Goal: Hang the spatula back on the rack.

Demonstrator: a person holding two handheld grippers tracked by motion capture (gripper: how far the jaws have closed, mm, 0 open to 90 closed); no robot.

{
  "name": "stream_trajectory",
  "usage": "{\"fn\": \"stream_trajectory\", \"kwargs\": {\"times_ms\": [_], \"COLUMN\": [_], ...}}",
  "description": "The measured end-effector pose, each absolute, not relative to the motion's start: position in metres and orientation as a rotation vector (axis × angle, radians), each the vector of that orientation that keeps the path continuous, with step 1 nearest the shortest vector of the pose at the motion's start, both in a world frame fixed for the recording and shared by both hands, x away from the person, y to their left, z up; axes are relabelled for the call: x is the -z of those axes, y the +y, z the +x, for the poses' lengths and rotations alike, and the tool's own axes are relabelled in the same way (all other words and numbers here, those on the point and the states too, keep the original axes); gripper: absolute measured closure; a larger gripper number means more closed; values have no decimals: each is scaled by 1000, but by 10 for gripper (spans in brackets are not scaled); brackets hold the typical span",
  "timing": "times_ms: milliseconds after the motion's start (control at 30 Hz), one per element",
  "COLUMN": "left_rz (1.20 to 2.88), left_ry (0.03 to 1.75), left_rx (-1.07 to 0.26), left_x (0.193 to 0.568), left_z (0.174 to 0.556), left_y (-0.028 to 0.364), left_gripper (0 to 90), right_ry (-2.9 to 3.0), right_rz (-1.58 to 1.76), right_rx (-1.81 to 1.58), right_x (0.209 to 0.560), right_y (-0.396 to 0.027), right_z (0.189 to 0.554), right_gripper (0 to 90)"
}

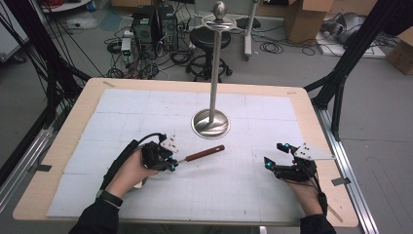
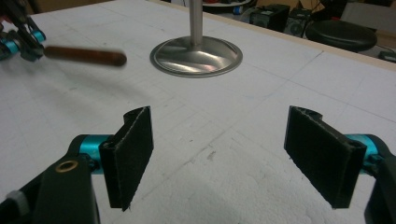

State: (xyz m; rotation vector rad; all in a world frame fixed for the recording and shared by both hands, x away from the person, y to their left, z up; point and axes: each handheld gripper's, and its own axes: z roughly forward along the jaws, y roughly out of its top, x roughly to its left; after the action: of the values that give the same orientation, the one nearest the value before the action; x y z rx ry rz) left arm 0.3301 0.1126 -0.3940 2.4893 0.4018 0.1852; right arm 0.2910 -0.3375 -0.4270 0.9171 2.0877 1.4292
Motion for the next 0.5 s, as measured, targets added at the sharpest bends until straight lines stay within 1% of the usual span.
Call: {"fn": "stream_trajectory", "kwargs": {"times_ms": [267,400,500], "left_rz": [2249,2128,2069], "left_ry": [462,503,507], "left_rx": [-330,-368,-399], "left_x": [362,348,337], "left_z": [328,329,329], "left_y": [141,153,157], "left_gripper": [845,845,845], "right_ry": [2088,2087,2086], "right_rz": [913,920,922], "right_rx": [-1425,-1423,-1425], "right_x": [427,427,427], "right_y": [-337,-338,-338], "right_z": [291,291,291], "right_gripper": [235,235,236]}}
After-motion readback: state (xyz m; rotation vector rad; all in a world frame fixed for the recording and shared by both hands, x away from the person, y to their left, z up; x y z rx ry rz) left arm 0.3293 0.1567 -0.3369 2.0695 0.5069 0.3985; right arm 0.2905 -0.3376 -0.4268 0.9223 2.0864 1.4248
